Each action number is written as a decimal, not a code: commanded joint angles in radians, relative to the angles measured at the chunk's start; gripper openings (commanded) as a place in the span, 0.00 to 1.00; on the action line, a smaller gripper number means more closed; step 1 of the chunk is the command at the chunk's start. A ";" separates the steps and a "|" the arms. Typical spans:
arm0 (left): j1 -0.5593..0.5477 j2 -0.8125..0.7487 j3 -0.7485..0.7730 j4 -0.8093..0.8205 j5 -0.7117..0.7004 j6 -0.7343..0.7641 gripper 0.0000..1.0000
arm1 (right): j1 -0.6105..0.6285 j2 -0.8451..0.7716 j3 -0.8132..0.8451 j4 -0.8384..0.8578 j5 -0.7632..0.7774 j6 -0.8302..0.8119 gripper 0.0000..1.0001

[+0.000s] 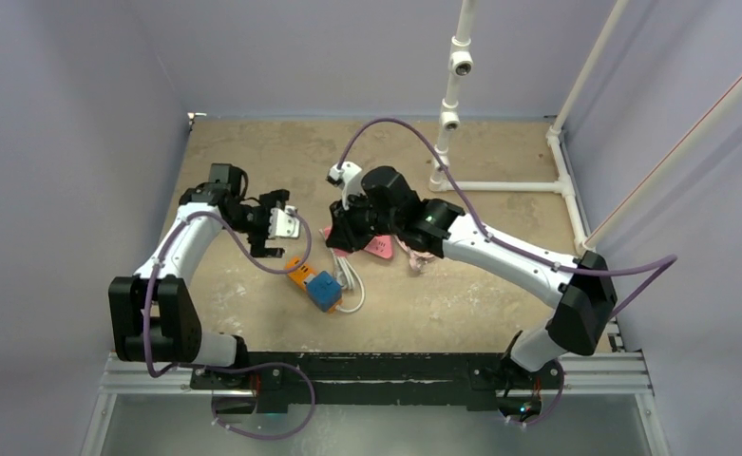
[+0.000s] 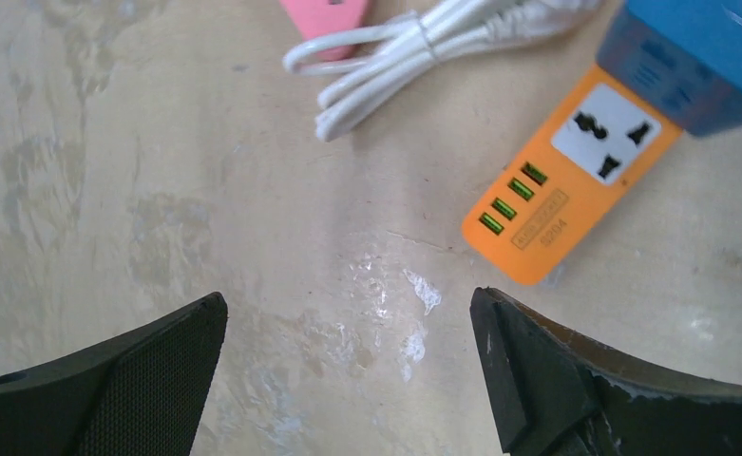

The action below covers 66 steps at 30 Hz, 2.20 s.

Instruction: Insert the plug

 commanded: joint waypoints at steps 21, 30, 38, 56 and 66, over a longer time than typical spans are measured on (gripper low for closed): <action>0.077 -0.006 -0.058 0.445 0.049 -1.006 0.99 | 0.198 0.194 0.199 -0.261 0.144 0.094 0.00; 0.077 0.127 0.002 0.473 -0.026 -1.309 0.99 | 0.230 0.253 0.261 -0.312 0.185 0.112 0.00; 0.077 0.210 0.062 0.391 -0.060 -1.344 0.99 | 0.249 0.263 0.259 -0.329 0.214 0.126 0.00; 0.077 0.174 0.010 0.374 -0.104 -1.303 0.99 | 0.249 0.254 0.205 -0.336 0.254 0.145 0.00; 0.077 0.178 0.021 0.346 -0.094 -1.266 0.99 | 0.247 0.277 0.209 -0.336 0.300 0.141 0.00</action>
